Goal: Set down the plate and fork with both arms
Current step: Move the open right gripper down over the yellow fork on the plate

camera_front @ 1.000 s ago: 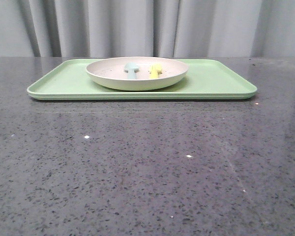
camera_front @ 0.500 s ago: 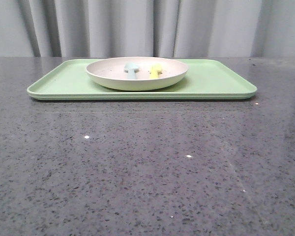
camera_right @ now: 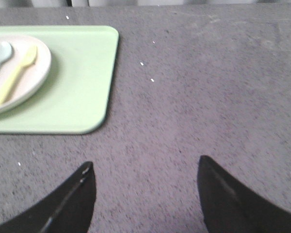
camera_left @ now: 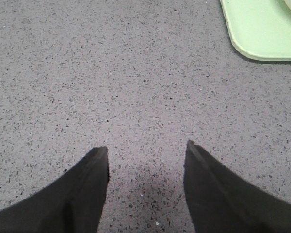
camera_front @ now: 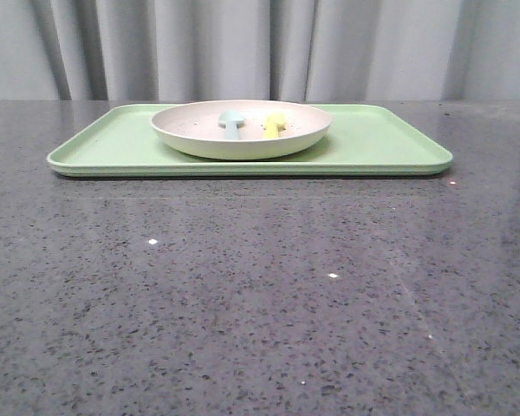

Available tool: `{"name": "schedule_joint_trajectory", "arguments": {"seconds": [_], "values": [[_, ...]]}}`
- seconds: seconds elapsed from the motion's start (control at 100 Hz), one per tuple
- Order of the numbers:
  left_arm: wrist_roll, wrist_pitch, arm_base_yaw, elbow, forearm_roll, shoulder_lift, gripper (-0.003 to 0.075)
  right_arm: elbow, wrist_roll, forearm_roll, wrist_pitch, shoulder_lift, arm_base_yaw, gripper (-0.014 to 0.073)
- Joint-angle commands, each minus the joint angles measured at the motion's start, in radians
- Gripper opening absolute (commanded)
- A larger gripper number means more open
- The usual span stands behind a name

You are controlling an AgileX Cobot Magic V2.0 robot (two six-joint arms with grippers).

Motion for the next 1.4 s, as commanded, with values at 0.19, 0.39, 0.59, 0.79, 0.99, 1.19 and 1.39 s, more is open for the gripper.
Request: {"name": "schedule_joint_trajectory", "arguments": {"seconds": [0.19, 0.39, 0.59, 0.79, 0.99, 1.19, 1.39], "values": [[-0.007, -0.069, 0.001, -0.028, -0.014, 0.002, 0.0357, -0.246, -0.013, 0.016, -0.106, 0.284, 0.146, 0.0465], [-0.007, -0.069, 0.001, -0.028, -0.014, 0.002, 0.0357, -0.470, -0.013, 0.016, -0.092, 0.543, 0.257, 0.0465], [-0.007, -0.067, 0.001, -0.028, -0.014, 0.002, 0.0356, -0.723, 0.008, 0.016, 0.039, 0.792, 0.317, 0.0465], [-0.007, -0.067, 0.001, -0.028, -0.014, 0.002, 0.0356, -0.962, 0.087, -0.013, 0.156, 0.999, 0.354, 0.0465], [-0.007, -0.067, 0.001, -0.028, -0.014, 0.002, 0.0356, -1.124, 0.255, -0.137, 0.257, 1.147, 0.389, 0.0465], [-0.007, -0.067, 0.001, -0.028, -0.014, 0.002, 0.0356, -1.195, 0.286, -0.197, 0.285, 1.215, 0.454, 0.0465], [-0.007, -0.067, 0.001, -0.028, -0.014, 0.002, 0.0356, -1.201, 0.351, -0.233, 0.285, 1.266, 0.465, 0.0465]]}}
